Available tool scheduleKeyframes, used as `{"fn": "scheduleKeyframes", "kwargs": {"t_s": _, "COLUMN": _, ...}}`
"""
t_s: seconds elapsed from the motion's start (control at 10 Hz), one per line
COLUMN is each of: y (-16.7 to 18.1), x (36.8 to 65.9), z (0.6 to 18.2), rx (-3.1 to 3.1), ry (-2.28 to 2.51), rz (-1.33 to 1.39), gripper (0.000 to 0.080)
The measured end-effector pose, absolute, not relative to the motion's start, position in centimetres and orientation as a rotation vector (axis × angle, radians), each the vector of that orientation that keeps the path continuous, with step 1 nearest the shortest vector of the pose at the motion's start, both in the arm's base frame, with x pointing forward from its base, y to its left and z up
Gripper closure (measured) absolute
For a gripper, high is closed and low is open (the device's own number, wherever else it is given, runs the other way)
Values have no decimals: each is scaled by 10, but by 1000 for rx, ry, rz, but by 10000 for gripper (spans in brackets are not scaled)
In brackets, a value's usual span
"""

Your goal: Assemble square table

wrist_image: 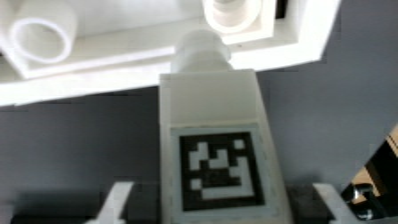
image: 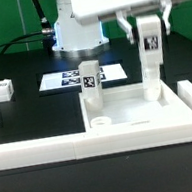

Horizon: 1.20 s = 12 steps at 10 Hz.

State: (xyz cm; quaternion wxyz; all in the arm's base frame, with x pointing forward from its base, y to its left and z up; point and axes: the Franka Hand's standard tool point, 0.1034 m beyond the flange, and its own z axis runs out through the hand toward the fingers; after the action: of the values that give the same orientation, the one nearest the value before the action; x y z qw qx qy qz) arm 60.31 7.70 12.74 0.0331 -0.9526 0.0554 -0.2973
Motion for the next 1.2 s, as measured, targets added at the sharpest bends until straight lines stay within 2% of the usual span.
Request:
{"fn": "scheduleKeyframes", "kwargs": {"t_s": 0.5, "y": 79, "x": 601, "z": 124, "rx": -2933, "ry": 168, "rz": -908, "gripper": 508}}
{"fn": "scheduleKeyframes", "kwargs": {"t_s": 0.9, "y": 102, "x": 607, "z": 96, "rx": -2933, "ry": 130, "rz": -908, "gripper": 508}}
{"fn": "scheduleKeyframes", "kwargs": {"t_s": 1.2, "y": 99, "x": 608, "z": 90, "rx": -2940, "ry": 129, "rz": -903, "gripper": 508}}
